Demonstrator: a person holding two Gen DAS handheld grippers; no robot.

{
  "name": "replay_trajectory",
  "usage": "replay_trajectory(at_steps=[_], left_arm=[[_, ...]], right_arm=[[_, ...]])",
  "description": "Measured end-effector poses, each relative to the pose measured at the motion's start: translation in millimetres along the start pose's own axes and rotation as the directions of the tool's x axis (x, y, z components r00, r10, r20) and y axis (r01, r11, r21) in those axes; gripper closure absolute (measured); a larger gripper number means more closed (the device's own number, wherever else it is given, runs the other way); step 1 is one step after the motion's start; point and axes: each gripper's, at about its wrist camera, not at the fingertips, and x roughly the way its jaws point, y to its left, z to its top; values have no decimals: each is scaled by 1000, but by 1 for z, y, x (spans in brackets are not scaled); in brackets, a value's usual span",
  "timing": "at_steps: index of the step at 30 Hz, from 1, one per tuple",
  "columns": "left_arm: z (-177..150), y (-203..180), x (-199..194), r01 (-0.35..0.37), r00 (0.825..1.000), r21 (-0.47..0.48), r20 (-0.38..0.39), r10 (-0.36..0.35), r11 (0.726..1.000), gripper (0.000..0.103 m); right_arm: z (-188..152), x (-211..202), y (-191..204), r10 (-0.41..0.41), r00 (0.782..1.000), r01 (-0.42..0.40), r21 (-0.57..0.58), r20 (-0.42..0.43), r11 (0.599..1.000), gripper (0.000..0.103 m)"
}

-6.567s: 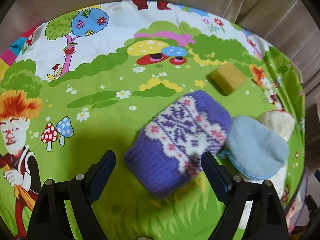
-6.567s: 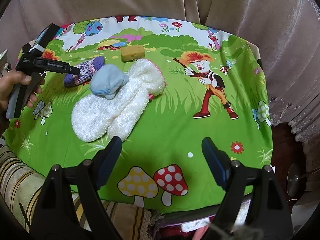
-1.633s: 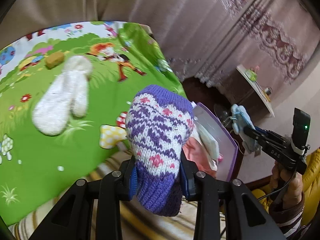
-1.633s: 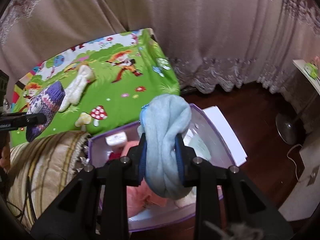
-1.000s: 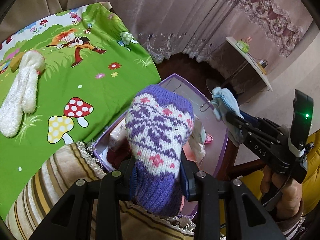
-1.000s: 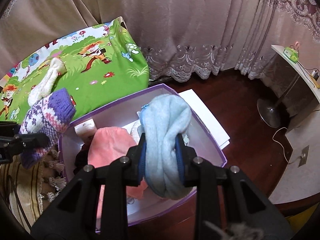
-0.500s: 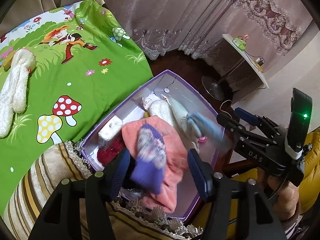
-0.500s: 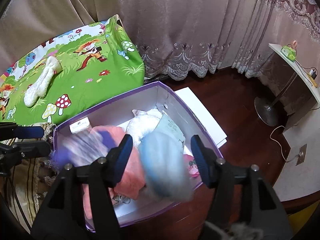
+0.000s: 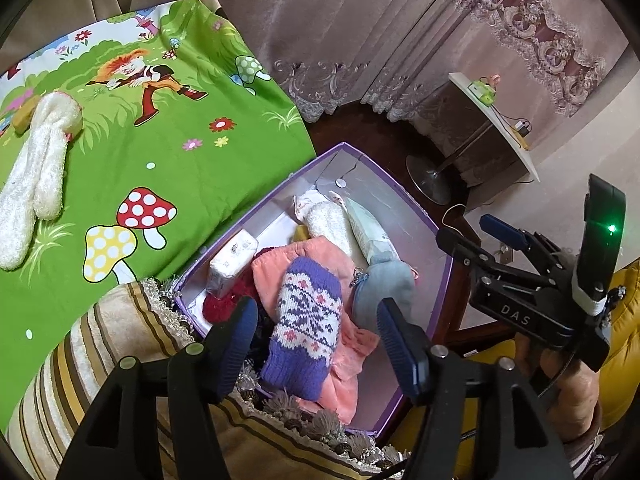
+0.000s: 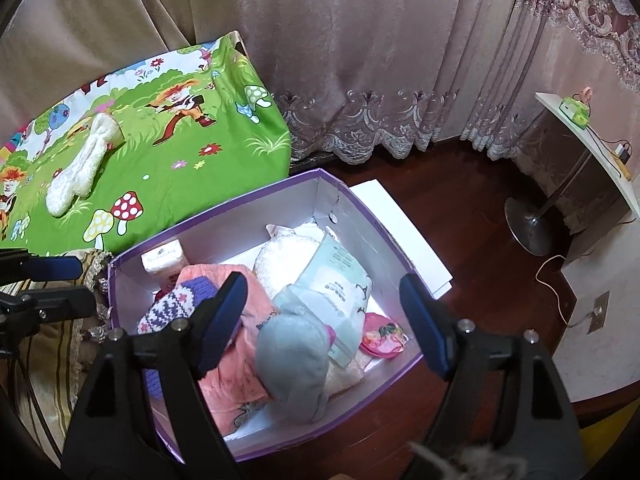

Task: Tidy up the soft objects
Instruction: 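Move the left tool to the bed and grasp the white fluffy slipper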

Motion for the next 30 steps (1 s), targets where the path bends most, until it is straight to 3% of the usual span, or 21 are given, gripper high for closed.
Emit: replay_trajectory(at_steps=[8,10,14,17,23,30], left_arm=[[9,25,-19,-36,998,-13,43,37,999,37],[18,52,-30,-81,994,-60,72,85,995,26],[36,116,-47,-171,976,-161,106,190,972,18],[50,167,-50,-230,963,-224,84,254,947,18],[79,237,-38,-267,957,-280,38,289,922,13],[113,263,-2,-327,943,-230,-21,331,917,10]], right_arm=[[11,0,12,33,999,-33,-17,11,999,21],[17,0,20,48,999,-47,-39,22,998,20],[38,8,46,93,995,-90,-89,34,992,19],[53,14,66,123,992,-117,-124,40,985,18],[85,32,113,142,989,-129,-205,49,970,18],[108,56,150,139,989,-123,-267,41,956,18]])
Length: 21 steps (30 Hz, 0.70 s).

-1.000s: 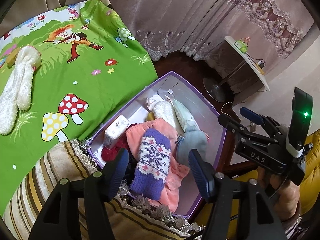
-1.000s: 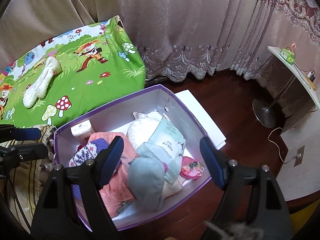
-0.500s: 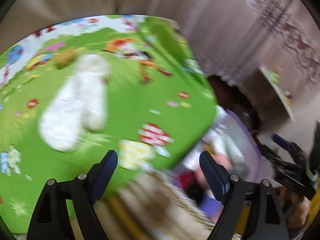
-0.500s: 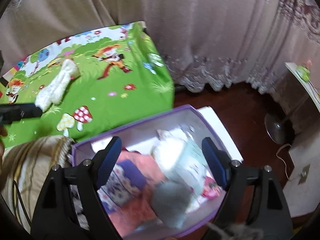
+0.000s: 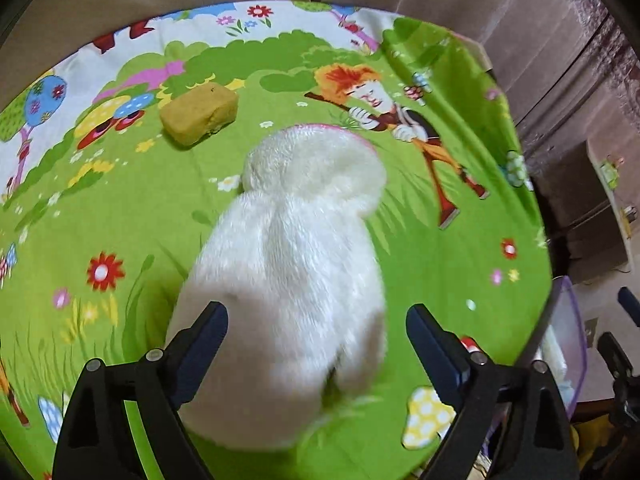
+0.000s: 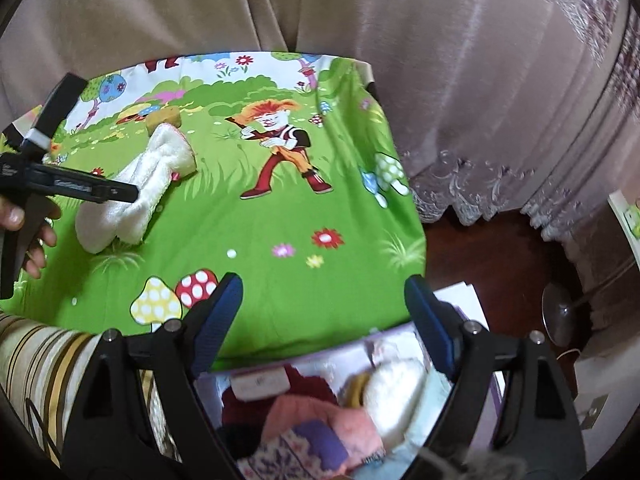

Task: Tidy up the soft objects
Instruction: 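Move the left tool to the bed and grasp the white fluffy slipper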

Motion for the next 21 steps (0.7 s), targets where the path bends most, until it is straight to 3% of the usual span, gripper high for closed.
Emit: replay_trajectory(at_steps=[9,17,21], left_arm=[[12,3,18,-3,1000,8,-19,3,1000,5],[12,0,37,-47,998,63,-32,49,997,1],[9,-4,36,-124,992,112,-15,127,986,23]], right_arm=[[13,25,12,9,1000,-9,-24,-21,1000,18],[16,37,16,19,999,-20,-25,-33,1000,18],[17,40,16,31,999,-32,-18,-35,999,18]])
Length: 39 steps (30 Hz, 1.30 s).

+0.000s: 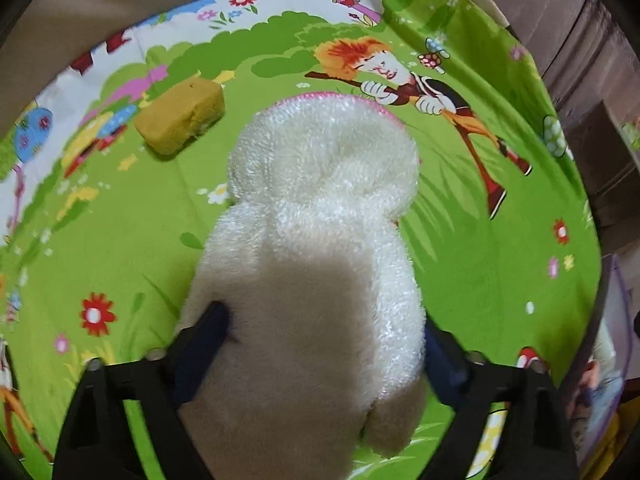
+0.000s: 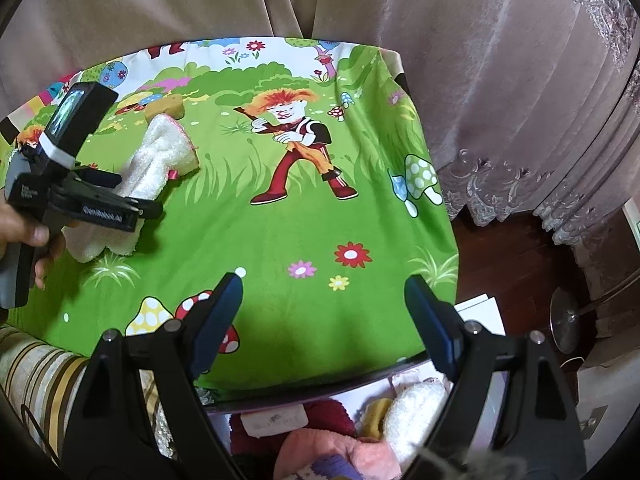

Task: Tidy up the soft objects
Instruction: 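Move the left tool to the bed and grasp the white fluffy slipper, then grasp the yellow sponge with the right tool while the left tool holds the slipper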

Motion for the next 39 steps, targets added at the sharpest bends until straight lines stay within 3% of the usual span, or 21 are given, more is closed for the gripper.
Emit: replay_trajectory(at_steps=[1,4,9,12,21,28,33,39], left_arm=[[-1,2,-2,-12,1000,-3,2,12,1000,36],[-1,15,-10,4,1000,-42,12,-4,999,53],[-4,34,-30,64,997,-100,43,-60,993,66],[-14,46,-49,125,990,-145,79,-114,981,68],[-57,87,-98,216,970,-280,169,-173,935,68],[-96,126,-110,192,972,-424,209,-111,885,68],[-111,142,-108,194,969,-475,232,-90,858,68],[-116,152,-111,162,962,-503,273,-22,849,68]], right_arm=[[0,1,1,4,1000,-4,1,-1,1000,18],[2,1,5,13,1000,-13,-3,1,1000,18],[10,1,14,26,1000,-26,-11,11,1000,18],[16,1,20,35,999,-35,-16,18,999,18],[34,10,45,75,997,-74,-39,22,996,18],[52,23,74,140,990,-138,-72,31,988,15],[84,43,112,201,978,-190,-179,45,965,11],[131,85,154,239,970,-225,-242,30,944,10]])
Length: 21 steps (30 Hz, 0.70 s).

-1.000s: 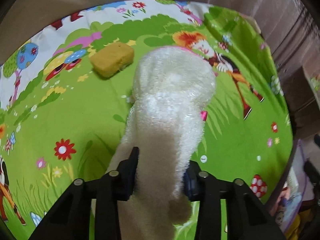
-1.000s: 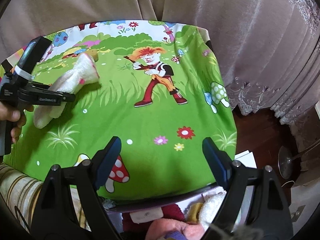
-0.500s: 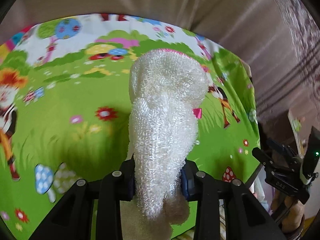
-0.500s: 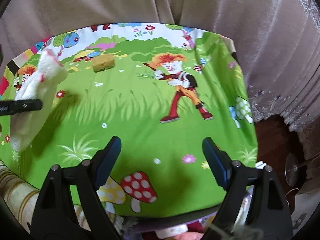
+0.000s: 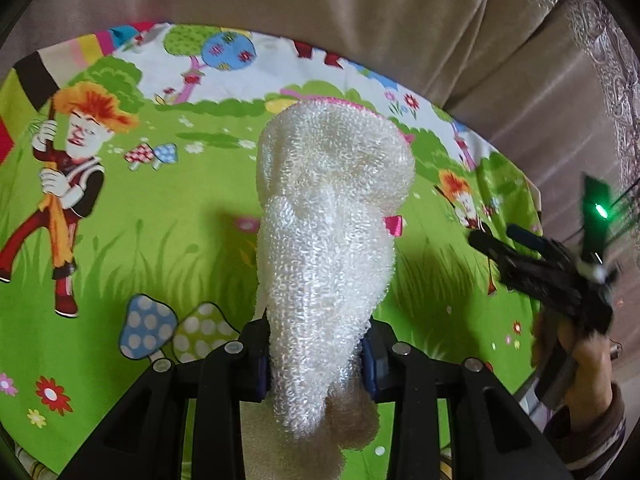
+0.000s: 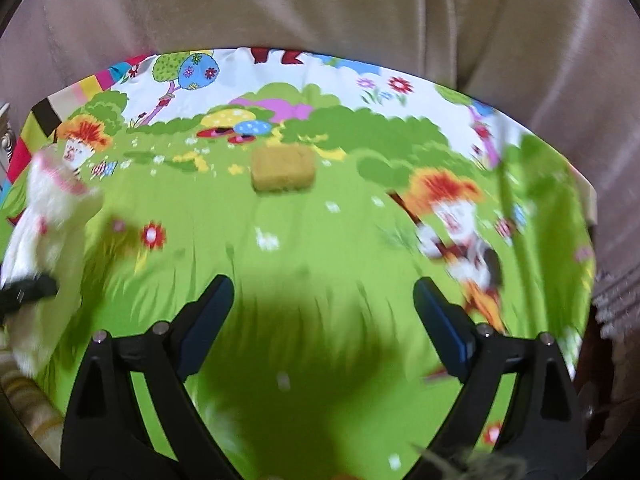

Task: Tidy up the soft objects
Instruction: 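Grasp the yellow sponge with the right tool while the left tool holds the slipper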

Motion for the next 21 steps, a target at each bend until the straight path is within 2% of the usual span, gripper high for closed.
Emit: replay_trajectory(at_steps=[4,8,21], left_arm=[[2,6,-9,-10,999,-1,45,10,1000,68],[4,9,-10,-36,997,6,72,35,999,68],[4,8,-3,-72,995,24,77,70,997,68]], right_arm=[[32,40,15,51,999,-51,-30,-7,998,10],[52,69,28,38,999,-39,-58,-20,998,10],[78,123,41,41,999,-43,-73,-19,996,10]])
